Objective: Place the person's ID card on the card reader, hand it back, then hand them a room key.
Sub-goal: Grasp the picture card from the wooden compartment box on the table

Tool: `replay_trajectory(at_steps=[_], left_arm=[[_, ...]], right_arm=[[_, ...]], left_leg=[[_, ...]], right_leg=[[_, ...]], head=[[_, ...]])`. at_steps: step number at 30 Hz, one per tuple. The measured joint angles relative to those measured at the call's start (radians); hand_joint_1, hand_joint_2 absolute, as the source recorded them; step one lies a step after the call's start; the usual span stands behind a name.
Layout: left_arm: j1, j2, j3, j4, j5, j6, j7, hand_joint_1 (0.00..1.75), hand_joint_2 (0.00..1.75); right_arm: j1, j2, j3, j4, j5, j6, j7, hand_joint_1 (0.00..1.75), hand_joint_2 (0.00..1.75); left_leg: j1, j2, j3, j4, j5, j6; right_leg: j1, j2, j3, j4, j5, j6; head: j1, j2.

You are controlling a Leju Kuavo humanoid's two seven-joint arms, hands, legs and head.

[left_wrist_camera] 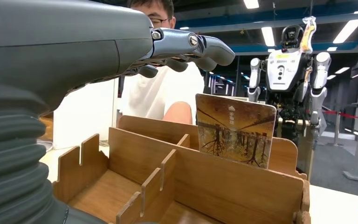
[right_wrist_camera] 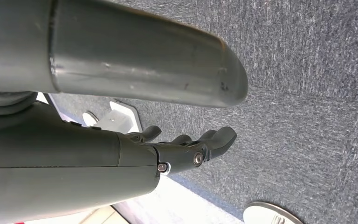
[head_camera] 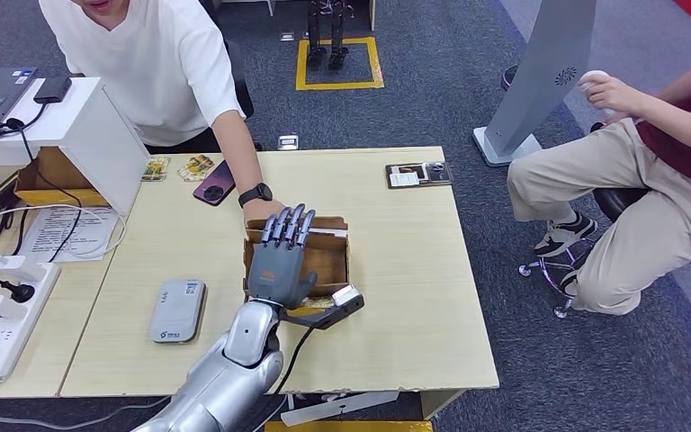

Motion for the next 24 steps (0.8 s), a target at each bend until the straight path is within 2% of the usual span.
replay_trajectory(at_steps=[17,19,22,24], left_arm=[[-0.029,-0.008,-0.022,0.032,-0.003,0.000,0.014,0.00,1.75],[-0.029,-0.008,-0.025,0.032,-0.003,0.000,0.014,0.08,1.75],[-0.029,-0.008,-0.030,0.032,-0.003,-0.002,0.014,0.32,1.75],[-0.030,-0.008,-0.032,0.032,-0.003,-0.006,0.011,0.39,1.75]], right_arm=[[-0.004,0.000,0.019,0.000,-0.001,0.008,0.005,0.00,0.00],[-0.004,0.000,0.020,0.000,-0.001,0.008,0.005,0.00,0.00],[-0.004,0.000,0.022,0.000,-0.001,0.009,0.005,0.00,0.00],[-0.004,0.000,0.023,0.000,0.003,0.009,0.006,0.00,0.00]], left_leg=[[0.000,0.000,0.000,0.000,0.000,0.000],[0.000,0.000,0.000,0.000,0.000,0.000],[0.000,0.000,0.000,0.000,0.000,0.000],[0.000,0.000,0.000,0.000,0.000,0.000]], right_leg=[[0.000,0.000,0.000,0.000,0.000,0.000],[0.000,0.000,0.000,0.000,0.000,0.000],[0.000,0.000,0.000,0.000,0.000,0.000],[0.000,0.000,0.000,0.000,0.000,0.000]], head=[[0.000,0.000],[0.000,0.000],[0.000,0.000],[0.000,0.000]])
